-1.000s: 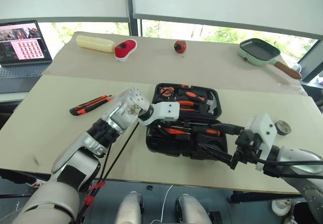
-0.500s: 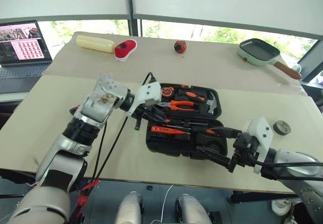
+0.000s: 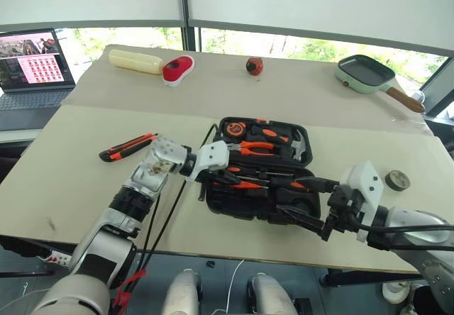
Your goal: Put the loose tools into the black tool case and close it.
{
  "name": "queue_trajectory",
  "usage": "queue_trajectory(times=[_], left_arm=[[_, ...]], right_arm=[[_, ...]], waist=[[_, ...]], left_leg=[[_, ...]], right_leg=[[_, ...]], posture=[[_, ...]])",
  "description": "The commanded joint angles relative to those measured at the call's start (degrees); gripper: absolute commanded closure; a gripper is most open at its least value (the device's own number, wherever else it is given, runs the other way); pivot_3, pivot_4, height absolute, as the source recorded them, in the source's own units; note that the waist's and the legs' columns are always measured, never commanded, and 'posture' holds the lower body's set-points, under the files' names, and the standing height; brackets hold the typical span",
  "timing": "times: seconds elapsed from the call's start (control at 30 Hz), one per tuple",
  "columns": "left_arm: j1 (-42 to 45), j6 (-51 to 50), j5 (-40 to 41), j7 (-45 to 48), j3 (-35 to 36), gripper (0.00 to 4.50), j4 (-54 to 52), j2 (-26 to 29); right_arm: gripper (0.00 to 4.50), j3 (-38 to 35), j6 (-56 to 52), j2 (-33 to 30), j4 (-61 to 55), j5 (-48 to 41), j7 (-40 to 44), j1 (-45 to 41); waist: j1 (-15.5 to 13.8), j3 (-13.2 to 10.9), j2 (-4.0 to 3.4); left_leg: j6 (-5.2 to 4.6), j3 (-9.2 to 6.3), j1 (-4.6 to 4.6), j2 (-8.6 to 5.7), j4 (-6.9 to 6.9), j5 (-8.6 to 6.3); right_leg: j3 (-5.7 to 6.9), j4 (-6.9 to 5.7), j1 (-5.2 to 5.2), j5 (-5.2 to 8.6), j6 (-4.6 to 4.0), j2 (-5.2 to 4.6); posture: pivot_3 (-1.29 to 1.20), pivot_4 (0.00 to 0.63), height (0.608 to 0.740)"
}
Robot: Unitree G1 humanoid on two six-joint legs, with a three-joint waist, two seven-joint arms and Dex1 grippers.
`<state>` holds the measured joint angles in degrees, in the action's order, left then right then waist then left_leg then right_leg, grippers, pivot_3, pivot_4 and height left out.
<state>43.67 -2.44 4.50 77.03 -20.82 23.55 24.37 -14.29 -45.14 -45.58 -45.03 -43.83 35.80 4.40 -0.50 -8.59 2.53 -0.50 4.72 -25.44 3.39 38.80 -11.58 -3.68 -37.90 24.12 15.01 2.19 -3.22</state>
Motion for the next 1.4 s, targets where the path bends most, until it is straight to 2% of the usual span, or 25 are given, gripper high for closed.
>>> queue_trajectory(times=[0.03, 0.2, 0.43, 0.67, 0.73, 0.8, 0.9, 0.97, 1.0, 1.1, 1.13, 1.27, 1.4], left_arm=[[-0.09, 4.10, -1.66, -0.44, -0.19, 4.41, 3.15, -0.19], [1.11, 7.36, -2.81, -1.43, -0.54, 4.41, 10.15, -1.99], [1.50, 7.30, -2.27, -0.95, 0.42, 4.41, 13.83, -3.94], [1.53, 3.85, 0.52, 1.09, 3.36, 4.41, 9.31, -1.95], [1.19, -0.20, 3.15, 1.05, 6.22, 3.91, 4.31, 0.35], [-0.88, -7.22, 7.52, -0.41, 12.00, 3.42, -4.20, 5.25], [-6.74, -15.13, 11.02, -4.83, 19.40, 2.29, -14.59, 11.47], [-13.01, -18.70, 12.22, -8.14, 24.98, 1.67, -20.09, 15.54], [-18.80, -20.40, 12.57, -10.20, 29.78, 1.29, -23.13, 17.54], [-31.92, -23.10, 13.31, -14.89, 39.56, 0.20, -29.29, 20.47], [-35.71, -23.46, 13.49, -16.07, 42.21, 0.04, -30.84, 20.57], [-44.89, -24.82, 15.18, -19.96, 48.80, 0.04, -35.17, 20.03], [-43.66, -22.91, 14.03, -21.74, 48.38, 0.04, -31.33, 21.66]], right_arm=[[0.00, -0.85, 0.83, -0.10, -1.09, -0.45, -0.46, -0.65], [0.00, -0.82, 0.72, -0.01, -1.35, -0.81, -0.70, -0.43], [0.00, -0.85, 0.46, -0.09, -1.65, -1.42, -1.05, -0.37], [0.00, -0.23, 0.66, -0.29, -0.92, -1.07, -0.89, -1.76], [0.00, 0.22, 0.89, -0.70, -0.16, -1.02, -0.24, -3.63], [0.00, 1.93, 1.00, -0.59, 2.11, -0.87, 0.43, -8.23], [0.00, 4.52, 0.96, 0.13, 5.26, -0.53, 1.47, -13.47], [0.00, 6.85, 0.86, 0.86, 7.01, -0.12, 2.16, -16.53], [0.00, 8.58, 1.23, 1.20, 8.06, 0.37, 3.26, -18.30], [0.00, 11.89, 2.34, 1.57, 10.48, 1.57, 6.19, -21.66], [0.00, 12.72, 2.82, 1.58, 11.30, 2.03, 7.26, -22.62], [0.00, 14.71, 4.14, 1.91, 14.61, 3.54, 10.44, -25.74], [0.00, 16.13, 5.03, 2.28, 16.65, 4.65, 12.78, -27.74]], waist=[[-0.01, 0.01, -0.01], [-0.15, 0.04, 0.00], [-0.26, 0.13, 0.00], [-0.14, 0.14, 0.00], [0.15, 0.13, 0.01], [0.88, 0.10, 0.02], [1.86, 0.07, -0.01], [2.21, 0.08, -0.06], [2.52, 0.08, -0.10], [3.00, 0.06, -0.12], [2.84, 0.03, -0.08], [0.95, -0.02, 0.05], [-0.11, -0.02, 0.04]], left_leg=[[0.00, 0.00, 0.01, 0.00, 0.00, 0.00], [0.00, 0.00, 0.11, -0.01, 0.01, 0.00], [0.00, 0.00, 0.18, -0.02, 0.04, 0.00], [0.00, -0.02, 0.19, -0.03, 0.04, 0.00], [0.00, -0.01, 0.17, -0.02, 0.04, 0.00], [0.00, -0.01, 0.15, 0.02, 0.01, 0.00], [0.00, -0.09, 0.13, 0.26, -0.03, 0.00], [0.01, -0.13, 0.19, 0.33, -0.12, 0.00], [0.01, -0.13, 0.22, 0.33, -0.15, 0.00], [0.01, -0.13, 0.33, 0.35, -0.31, 0.00], [0.02, -0.10, 0.33, 0.35, -0.35, 0.00], [0.05, 0.11, 0.31, 0.33, -0.28, 0.02], [0.06, 0.19, 0.33, 0.33, -0.17, 0.02]], right_leg=[[0.00, 0.00, -0.02, 0.00, 0.00, 0.00], [0.00, -0.01, -0.12, 0.00, 0.00, -0.01], [0.01, -0.01, -0.22, -0.01, 0.02, -0.03], [0.02, -0.01, -0.23, -0.01, 0.02, -0.04], [0.02, -0.03, -0.18, -0.01, 0.02, -0.03], [-0.01, -0.09, -0.08, -0.01, 0.01, 0.01], [-0.06, -0.11, 0.02, -0.04, -0.08, 0.17], [-0.06, -0.10, 0.01, -0.02, -0.11, 0.22], [-0.06, -0.12, 0.01, -0.01, -0.12, 0.21], [-0.14, -0.11, 0.04, 0.00, -0.14, 0.17], [-0.12, -0.12, 0.06, -0.01, -0.15, 0.13], [0.10, -0.09, 0.01, 0.00, -0.15, -0.09], [0.25, 0.05, 0.03, 0.01, -0.19, -0.18]], posture=[[0.00, 0.150, 0.740], [0.00, 0.150, 0.740], [0.00, 0.150, 0.740], [0.00, 0.150, 0.740], [0.00, 0.150, 0.740], [0.00, 0.150, 0.740], [0.00, 0.150, 0.740], [0.00, 0.150, 0.740], [0.00, 0.150, 0.740], [0.00, 0.150, 0.740], [0.00, 0.150, 0.740], [0.00, 0.150, 0.740], [0.00, 0.150, 0.740]])
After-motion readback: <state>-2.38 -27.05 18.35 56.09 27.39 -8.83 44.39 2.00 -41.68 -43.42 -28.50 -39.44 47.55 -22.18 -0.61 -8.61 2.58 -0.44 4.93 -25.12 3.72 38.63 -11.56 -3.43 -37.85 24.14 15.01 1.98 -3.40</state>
